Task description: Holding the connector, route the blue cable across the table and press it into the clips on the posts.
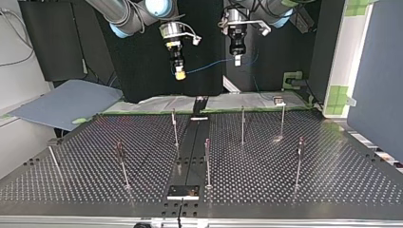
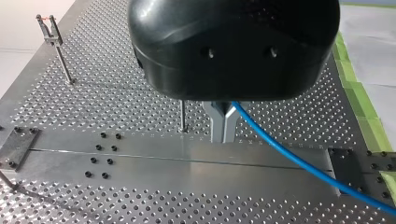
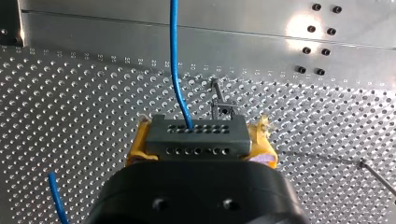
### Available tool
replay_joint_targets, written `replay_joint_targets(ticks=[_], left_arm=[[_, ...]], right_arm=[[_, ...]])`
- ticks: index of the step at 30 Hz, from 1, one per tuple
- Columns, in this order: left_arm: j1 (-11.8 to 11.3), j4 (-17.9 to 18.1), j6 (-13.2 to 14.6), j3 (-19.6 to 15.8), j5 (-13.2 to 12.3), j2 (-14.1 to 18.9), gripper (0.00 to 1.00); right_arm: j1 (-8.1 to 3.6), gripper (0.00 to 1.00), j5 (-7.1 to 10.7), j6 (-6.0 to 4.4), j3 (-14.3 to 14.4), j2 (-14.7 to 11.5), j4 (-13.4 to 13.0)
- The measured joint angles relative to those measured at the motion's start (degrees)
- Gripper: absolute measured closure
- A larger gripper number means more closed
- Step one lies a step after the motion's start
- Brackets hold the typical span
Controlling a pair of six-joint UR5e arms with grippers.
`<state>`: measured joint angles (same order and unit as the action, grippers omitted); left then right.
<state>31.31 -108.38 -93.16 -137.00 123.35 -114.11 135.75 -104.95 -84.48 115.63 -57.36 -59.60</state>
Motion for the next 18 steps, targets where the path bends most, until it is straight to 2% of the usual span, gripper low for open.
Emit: replay_joint_targets(ticks=[18], left_arm=[[0.0,0.2,0.0,-0.1,0.0,-1.5,0.98]], right_arm=[[0.02,1.00,0.00,0.00,0.0,-0.1,0.0]])
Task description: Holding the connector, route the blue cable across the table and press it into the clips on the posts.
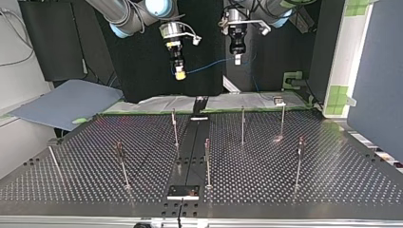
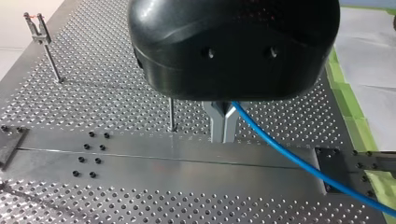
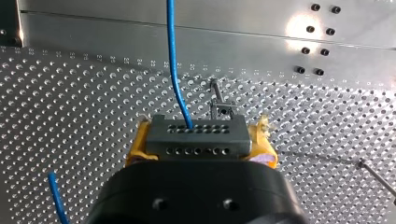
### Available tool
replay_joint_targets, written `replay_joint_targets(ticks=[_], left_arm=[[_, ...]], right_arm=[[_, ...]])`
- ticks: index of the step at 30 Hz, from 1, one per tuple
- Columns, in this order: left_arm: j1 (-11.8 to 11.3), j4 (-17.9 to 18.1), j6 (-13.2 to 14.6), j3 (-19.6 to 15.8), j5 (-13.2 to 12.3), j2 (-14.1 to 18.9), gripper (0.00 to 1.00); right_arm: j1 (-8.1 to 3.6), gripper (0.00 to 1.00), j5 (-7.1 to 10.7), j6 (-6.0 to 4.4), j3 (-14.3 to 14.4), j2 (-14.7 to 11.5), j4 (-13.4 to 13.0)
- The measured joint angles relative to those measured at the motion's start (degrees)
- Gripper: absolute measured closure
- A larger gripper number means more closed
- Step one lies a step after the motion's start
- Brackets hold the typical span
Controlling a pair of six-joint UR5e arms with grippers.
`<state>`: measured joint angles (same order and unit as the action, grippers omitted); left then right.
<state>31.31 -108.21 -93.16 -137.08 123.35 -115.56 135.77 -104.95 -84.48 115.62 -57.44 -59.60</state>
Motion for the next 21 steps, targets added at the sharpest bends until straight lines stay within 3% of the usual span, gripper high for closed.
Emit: replay_joint_targets(ticks=[15,21], left_arm=[[0.1,0.0,0.0,0.0,0.0,0.0,0.98],[1.1,-2.0,0.0,1.1,2.0,1.9,0.98]], right_arm=[[-0.02,1.00,0.00,0.00,0.0,0.0,0.0],[-0.02,1.00,0.00,0.00,0.0,0.0,0.0]])
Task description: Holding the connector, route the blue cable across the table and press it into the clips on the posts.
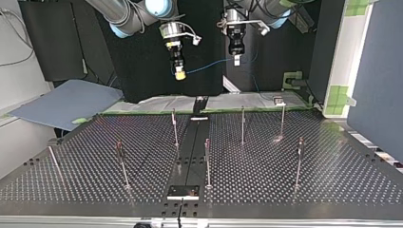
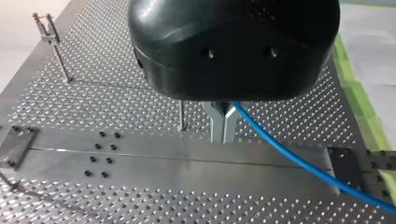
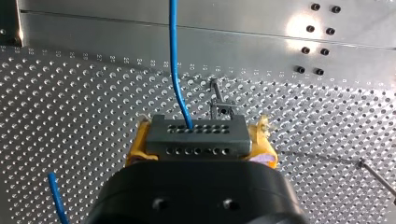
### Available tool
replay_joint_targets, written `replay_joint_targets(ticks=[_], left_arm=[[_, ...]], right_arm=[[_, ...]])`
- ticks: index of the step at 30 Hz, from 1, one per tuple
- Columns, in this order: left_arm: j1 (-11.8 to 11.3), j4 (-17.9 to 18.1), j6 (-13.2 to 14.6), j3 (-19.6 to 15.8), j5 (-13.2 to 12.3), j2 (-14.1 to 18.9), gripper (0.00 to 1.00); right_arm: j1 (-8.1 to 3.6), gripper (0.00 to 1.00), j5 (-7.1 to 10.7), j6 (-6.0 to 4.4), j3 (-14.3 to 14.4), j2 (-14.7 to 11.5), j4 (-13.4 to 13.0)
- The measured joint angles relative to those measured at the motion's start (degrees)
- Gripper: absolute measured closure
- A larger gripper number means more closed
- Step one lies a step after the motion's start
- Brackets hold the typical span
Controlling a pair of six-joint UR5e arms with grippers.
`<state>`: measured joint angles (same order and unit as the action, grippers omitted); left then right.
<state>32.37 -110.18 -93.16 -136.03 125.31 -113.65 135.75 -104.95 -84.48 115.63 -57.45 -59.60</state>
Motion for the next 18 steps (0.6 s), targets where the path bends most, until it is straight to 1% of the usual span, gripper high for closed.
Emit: replay_joint_targets(ticks=[3,9,12,18], left_arm=[[0.1,-1.4,0.0,0.1,0.9,1.4,0.98],[0.2,-3.8,0.0,0.2,1.3,4.4,0.98],[0.2,-4.1,0.0,0.2,1.4,5.0,0.98],[0.2,-4.2,0.0,0.2,1.4,5.2,0.98]], right_arm=[[0.00,1.00,0.00,0.00,0.0,0.0,0.0],[0.00,1.00,0.00,0.00,0.0,0.0,0.0],[0.00,1.00,0.00,0.00,0.0,0.0,0.0],[0.00,1.00,0.00,0.00,0.0,0.0,0.0]])
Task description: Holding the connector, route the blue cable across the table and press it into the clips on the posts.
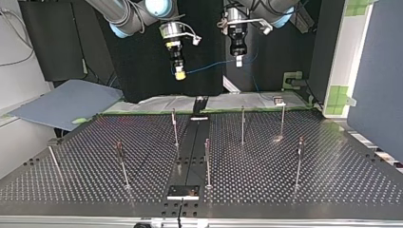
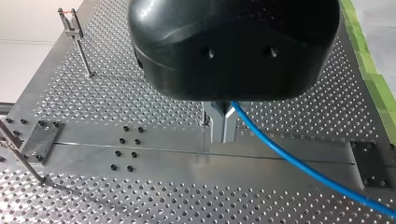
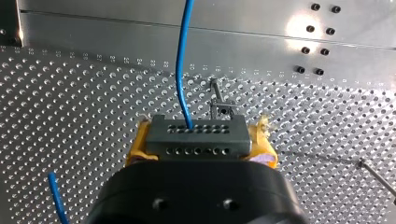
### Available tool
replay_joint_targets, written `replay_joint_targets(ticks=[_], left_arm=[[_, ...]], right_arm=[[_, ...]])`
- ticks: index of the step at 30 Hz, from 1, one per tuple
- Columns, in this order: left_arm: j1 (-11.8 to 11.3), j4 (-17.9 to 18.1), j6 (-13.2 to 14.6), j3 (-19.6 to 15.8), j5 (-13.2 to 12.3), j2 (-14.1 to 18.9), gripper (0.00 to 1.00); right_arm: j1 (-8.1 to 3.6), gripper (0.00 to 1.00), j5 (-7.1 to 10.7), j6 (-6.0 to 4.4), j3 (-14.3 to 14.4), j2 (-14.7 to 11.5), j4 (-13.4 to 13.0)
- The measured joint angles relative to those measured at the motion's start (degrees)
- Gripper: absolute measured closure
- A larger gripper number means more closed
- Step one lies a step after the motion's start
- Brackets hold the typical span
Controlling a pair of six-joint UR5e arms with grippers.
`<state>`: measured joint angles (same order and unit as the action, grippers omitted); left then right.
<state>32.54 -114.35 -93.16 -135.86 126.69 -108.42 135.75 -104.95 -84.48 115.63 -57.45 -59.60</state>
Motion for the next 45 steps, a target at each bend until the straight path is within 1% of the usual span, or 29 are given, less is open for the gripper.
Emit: replay_joint_targets(ticks=[6,10,12,14,18,19,21,23,26,27,29,32,38,41,43,45], left_arm=[[0.2,-0.8,-0.2,0.6,0.0,0.7,0.98],[0.2,-2.3,-0.3,0.9,0.0,2.5,0.98],[0.0,-3.0,-0.4,1.0,0.0,3.6,0.98],[-0.4,-3.8,-0.5,1.1,0.0,4.7,0.98],[-1.0,-5.2,-0.3,1.4,0.0,6.5,0.98],[-1.1,-5.5,-0.3,1.5,0.1,6.9,0.98],[-1.3,-6.2,-0.2,1.8,0.2,8.0,0.98],[-1.4,-7.1,-0.2,2.2,0.6,9.1,0.98],[-1.7,-8.6,-0.3,2.9,1.8,10.7,0.98],[-1.8,-8.9,-0.3,3.1,2.2,11.2,0.98],[-2.1,-9.8,-0.4,3.6,3.0,12.1,0.98],[-2.7,-11.1,-0.3,4.6,3.8,13.7,0.98],[-3.9,-14.1,-0.4,6.9,6.1,16.7,0.98],[-4.6,-15.7,-0.5,8.1,7.2,18.2,0.98],[-5.0,-16.6,-0.4,8.8,7.9,19.1,0.98],[-5.6,-17.7,-0.3,9.6,8.6,19.7,0.98]], right_arm=[[-0.15,1.00,-0.15,0.16,-0.1,0.1,0.1],[-0.99,1.00,-1.36,1.12,-1.5,0.8,1.5],[-1.05,1.00,-1.53,1.01,-2.3,0.4,2.3],[-1.06,1.00,-1.22,0.43,-3.3,-0.3,3.3],[-1.05,1.00,0.21,-0.93,-5.0,-2.0,5.1],[-1.06,1.00,0.82,-1.14,-5.6,-2.7,5.7],[-1.03,1.00,1.72,-1.16,-6.4,-3.6,6.7],[-0.92,1.00,2.75,-0.71,-7.3,-4.6,7.7],[-0.65,1.00,4.40,0.64,-8.5,-6.3,9.4],[-0.53,1.00,4.80,0.93,-8.7,-6.8,9.9],[-0.22,1.00,5.57,1.24,-9.2,-7.9,11.0],[0.28,1.00,6.28,1.26,-9.6,-9.3,12.4],[1.52,1.00,7.63,0.54,-11.5,-12.5,15.6],[1.90,1.00,8.66,-0.45,-12.6,-13.9,17.0],[2.06,1.00,9.40,-1.34,-13.5,-14.8,18.0],[2.14,1.00,9.89,-1.96,-14.3,-15.2,18.9]])
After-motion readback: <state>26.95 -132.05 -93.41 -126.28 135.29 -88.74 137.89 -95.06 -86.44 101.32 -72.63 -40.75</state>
